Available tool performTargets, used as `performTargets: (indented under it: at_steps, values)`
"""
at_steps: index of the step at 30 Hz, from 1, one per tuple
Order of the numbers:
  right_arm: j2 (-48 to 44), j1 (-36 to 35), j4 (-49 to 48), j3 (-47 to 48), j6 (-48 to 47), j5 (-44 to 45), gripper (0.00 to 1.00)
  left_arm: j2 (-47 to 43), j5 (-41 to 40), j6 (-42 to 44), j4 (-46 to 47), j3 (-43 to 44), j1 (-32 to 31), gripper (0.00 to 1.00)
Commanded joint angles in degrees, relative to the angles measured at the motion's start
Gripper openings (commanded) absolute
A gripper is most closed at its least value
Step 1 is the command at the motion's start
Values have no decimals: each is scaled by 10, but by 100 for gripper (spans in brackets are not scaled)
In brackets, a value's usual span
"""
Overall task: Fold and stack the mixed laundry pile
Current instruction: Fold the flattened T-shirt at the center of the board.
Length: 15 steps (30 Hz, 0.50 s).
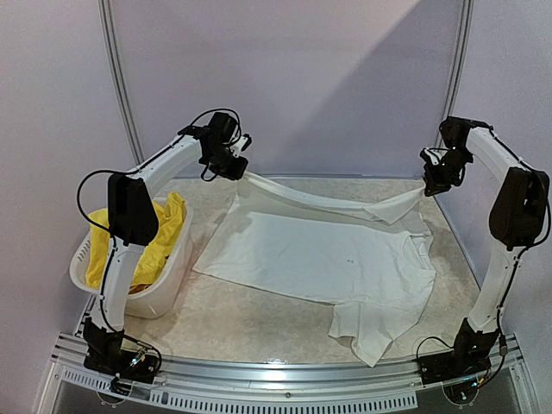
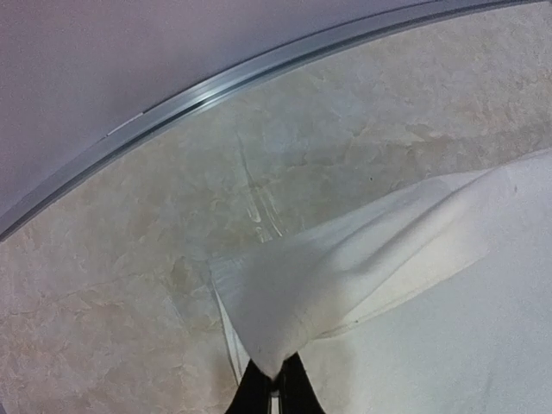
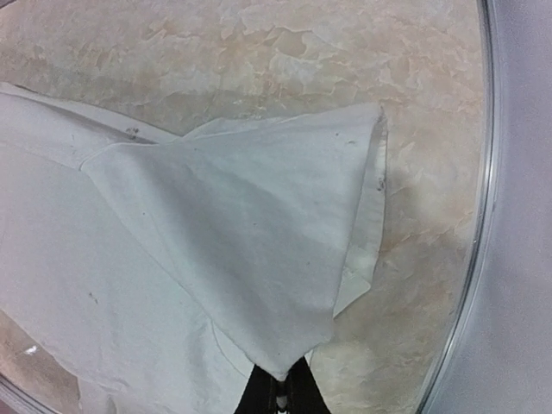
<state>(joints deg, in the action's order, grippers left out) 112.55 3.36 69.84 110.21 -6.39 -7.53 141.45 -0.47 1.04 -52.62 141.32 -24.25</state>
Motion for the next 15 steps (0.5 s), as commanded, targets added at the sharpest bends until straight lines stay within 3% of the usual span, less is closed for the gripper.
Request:
performTargets:
  at_steps: [1,7,15]
  values:
    - [-12,19,50,-10,30,-63,0,-17,27,9,-11,-2,7,0]
    - [-18,66,66,-28,45,-177,0,-5,31,12,-12,6,10,0]
    - [-30,74,77,-77,45,-350,0,20,48,20,15,44,17,0]
